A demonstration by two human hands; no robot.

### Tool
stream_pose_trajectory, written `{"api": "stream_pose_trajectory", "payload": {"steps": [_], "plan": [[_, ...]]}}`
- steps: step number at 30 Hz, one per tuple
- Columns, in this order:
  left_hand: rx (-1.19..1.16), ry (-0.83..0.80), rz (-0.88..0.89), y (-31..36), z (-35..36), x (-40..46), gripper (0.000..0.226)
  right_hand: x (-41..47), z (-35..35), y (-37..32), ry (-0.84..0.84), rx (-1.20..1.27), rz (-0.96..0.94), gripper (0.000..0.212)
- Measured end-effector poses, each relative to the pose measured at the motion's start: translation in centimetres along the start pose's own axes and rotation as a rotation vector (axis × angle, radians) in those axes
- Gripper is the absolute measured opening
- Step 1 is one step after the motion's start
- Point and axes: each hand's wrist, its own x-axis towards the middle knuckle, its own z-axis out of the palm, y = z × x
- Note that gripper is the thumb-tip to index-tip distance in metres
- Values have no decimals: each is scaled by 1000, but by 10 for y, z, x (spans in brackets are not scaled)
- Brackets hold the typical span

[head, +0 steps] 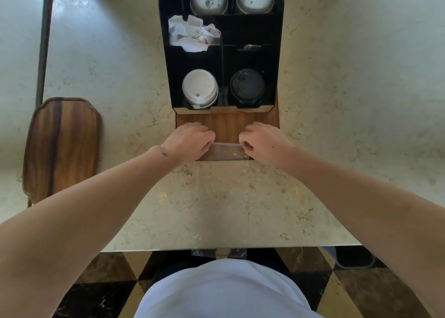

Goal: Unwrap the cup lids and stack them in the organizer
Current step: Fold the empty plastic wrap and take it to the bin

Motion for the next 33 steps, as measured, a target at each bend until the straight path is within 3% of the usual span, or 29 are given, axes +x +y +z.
{"api": "stream_pose_trajectory", "payload": {"steps": [4, 9, 14, 18, 24, 27, 33], "plan": [[120, 77, 87, -3, 10, -9, 9, -4, 6, 0, 23, -113, -46, 10], [193, 75, 132, -6, 17, -18, 20, -10, 13, -1, -18, -252, -112, 26], [82, 221, 46, 3, 16, -31, 25, -28, 15, -8, -41, -298, -83, 44], [-32, 248, -122, 12, 16, -34, 16, -25, 12, -17, -23, -139, 55, 37], [-181, 148, -348, 17, 11, -13, 12, -2, 4, -19, 0, 154, 294, 17], [-252, 50, -438, 16, 9, 0, 28, 10, 4, -17, -73, 217, 362, 19], [-293, -165, -436, 8, 3, 9, 8, 14, 3, -12, -180, 214, 286, 6]]}}
